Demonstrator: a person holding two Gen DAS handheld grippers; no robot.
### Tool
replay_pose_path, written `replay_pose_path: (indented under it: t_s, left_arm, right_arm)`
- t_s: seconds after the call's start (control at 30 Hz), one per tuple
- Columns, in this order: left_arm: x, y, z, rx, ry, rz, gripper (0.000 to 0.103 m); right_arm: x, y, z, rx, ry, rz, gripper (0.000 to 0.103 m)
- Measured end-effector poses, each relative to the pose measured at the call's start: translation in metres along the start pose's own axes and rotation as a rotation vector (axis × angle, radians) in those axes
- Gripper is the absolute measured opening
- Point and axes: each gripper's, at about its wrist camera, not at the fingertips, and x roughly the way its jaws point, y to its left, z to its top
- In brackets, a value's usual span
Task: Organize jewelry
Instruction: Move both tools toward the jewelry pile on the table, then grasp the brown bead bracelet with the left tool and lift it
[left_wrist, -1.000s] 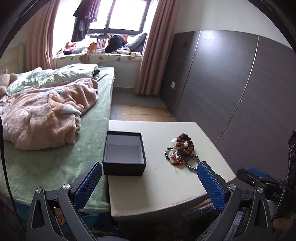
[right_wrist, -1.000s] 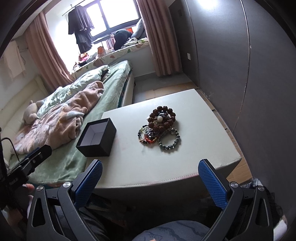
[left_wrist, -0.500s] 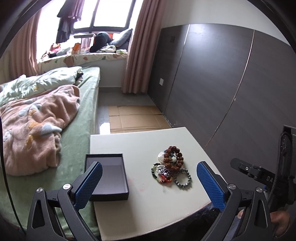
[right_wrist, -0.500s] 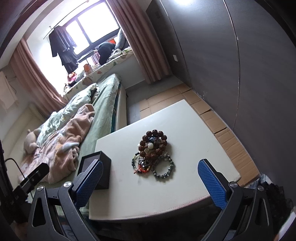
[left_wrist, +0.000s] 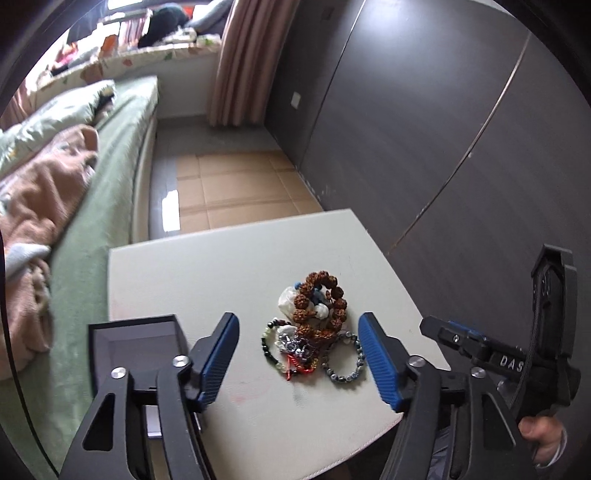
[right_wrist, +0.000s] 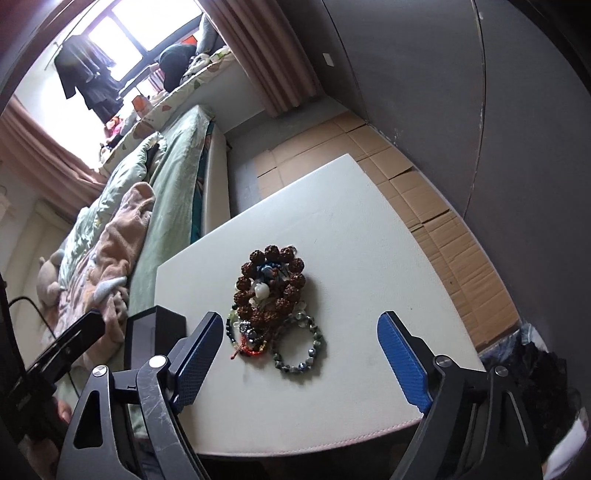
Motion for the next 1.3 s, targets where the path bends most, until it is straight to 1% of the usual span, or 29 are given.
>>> replay_pose_path:
  t_s: [0.03, 0.07, 0.1, 0.13, 0.2, 0.3, 0.33, 0.37, 0.5, 0.7, 0.83, 0.87, 0.93, 1.03, 1.2, 1.3]
  left_arm:
    - [0.009, -0.001, 0.003, 0.000, 0.020, -0.001, 0.058]
    - [0.017, -0.002, 0.005, 0.006, 0.040, -0.001, 0.058]
    - [0.026, -0.003, 0.006, 0.016, 0.060, -0.001, 0.057]
    - [0.032, -0.004, 0.007, 0.025, 0.076, -0.003, 0.056]
    - [0.046, -0.005, 0.010, 0.033, 0.106, -0.003, 0.053]
    - [0.067, -0.006, 0.014, 0.029, 0.144, -0.008, 0.043]
    - [0.073, -0.005, 0.015, 0.025, 0.149, -0.008, 0.040]
    - [0.078, -0.004, 0.016, 0.017, 0.150, -0.009, 0.038]
    - [0.098, 0.001, 0.016, -0.014, 0.178, -0.036, 0.036]
    - [0.122, -0.002, 0.017, 0.003, 0.203, -0.025, 0.035]
    - [0.139, -0.002, 0.016, -0.004, 0.229, -0.026, 0.032]
    - [0.143, -0.001, 0.015, -0.005, 0.234, -0.023, 0.029]
    - [0.147, 0.001, 0.014, 0.000, 0.241, 0.001, 0.020]
    - [0.145, 0.007, 0.015, -0.014, 0.226, -0.023, 0.019]
    - [0.120, 0.010, 0.024, -0.045, 0.175, -0.083, 0.019]
    - [0.104, 0.008, 0.027, -0.053, 0.147, -0.110, 0.019]
  right_arm:
    - [0.006, -0.005, -0.001, 0.015, 0.007, 0.014, 0.079]
    - [0.012, -0.009, -0.002, 0.025, 0.018, 0.018, 0.076]
    - [0.017, -0.012, -0.003, 0.031, 0.033, 0.012, 0.071]
    - [0.022, -0.015, -0.003, 0.036, 0.046, 0.009, 0.069]
    - [0.028, -0.021, -0.004, 0.044, 0.056, 0.003, 0.068]
    - [0.033, -0.027, -0.002, 0.051, 0.054, -0.010, 0.068]
    - [0.037, -0.029, -0.001, 0.057, 0.058, -0.009, 0.066]
    - [0.040, -0.031, 0.000, 0.063, 0.065, -0.008, 0.066]
    - [0.055, -0.040, -0.002, 0.088, 0.101, -0.021, 0.065]
    - [0.068, -0.044, 0.000, 0.088, 0.114, -0.045, 0.065]
    - [0.083, -0.042, 0.000, 0.083, 0.146, -0.059, 0.065]
    - [0.086, -0.041, 0.000, 0.079, 0.154, -0.061, 0.065]
    - [0.091, -0.036, -0.002, 0.054, 0.161, -0.068, 0.065]
    - [0.098, -0.027, -0.003, -0.002, 0.170, -0.098, 0.065]
    - [0.103, -0.016, -0.005, -0.068, 0.168, -0.157, 0.065]
    - [0.102, -0.012, -0.009, -0.105, 0.171, -0.182, 0.061]
